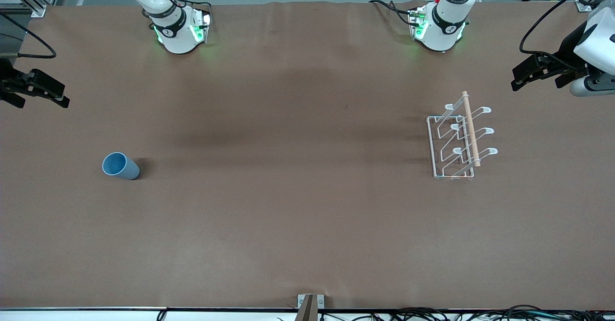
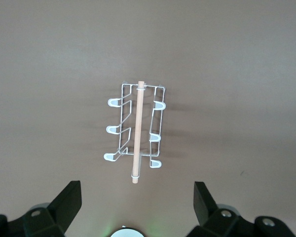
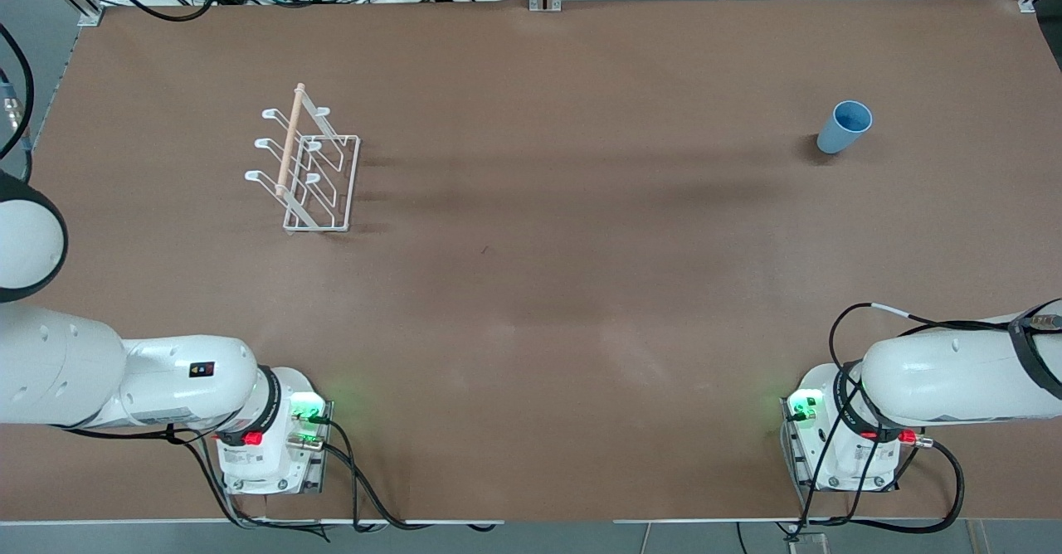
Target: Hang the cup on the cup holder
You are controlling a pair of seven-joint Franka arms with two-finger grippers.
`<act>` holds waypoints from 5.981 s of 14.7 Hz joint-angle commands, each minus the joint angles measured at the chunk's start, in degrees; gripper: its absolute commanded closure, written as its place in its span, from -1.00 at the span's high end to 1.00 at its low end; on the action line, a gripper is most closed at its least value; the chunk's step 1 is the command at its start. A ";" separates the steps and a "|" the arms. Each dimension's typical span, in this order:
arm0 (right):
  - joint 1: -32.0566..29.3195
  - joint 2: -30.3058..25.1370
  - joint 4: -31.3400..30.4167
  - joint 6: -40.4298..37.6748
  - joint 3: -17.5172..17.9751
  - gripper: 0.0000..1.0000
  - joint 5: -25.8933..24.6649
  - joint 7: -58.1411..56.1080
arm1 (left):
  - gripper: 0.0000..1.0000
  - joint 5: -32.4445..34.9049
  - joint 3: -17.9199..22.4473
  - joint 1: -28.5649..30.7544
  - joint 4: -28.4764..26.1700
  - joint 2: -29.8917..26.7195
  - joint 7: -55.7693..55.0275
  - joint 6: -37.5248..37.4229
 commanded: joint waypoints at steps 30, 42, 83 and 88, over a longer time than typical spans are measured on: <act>-10.31 9.85 -21.38 27.12 -0.57 0.99 0.52 -6.00 | 1.00 1.04 0.01 0.06 2.39 1.90 3.27 -0.28; -11.55 19.52 -27.81 39.71 -0.39 0.80 0.61 -8.47 | 1.00 1.04 -0.08 -0.12 2.39 1.99 3.18 -0.37; 11.64 12.05 -18.58 17.57 10.07 -1.00 69.34 -9.00 | 1.00 0.60 -21.79 -20.50 5.02 9.27 11.70 22.99; 14.99 12.40 -18.23 14.06 10.15 -1.00 69.42 -13.12 | 1.00 0.95 -21.79 -22.80 7.31 14.72 20.91 28.62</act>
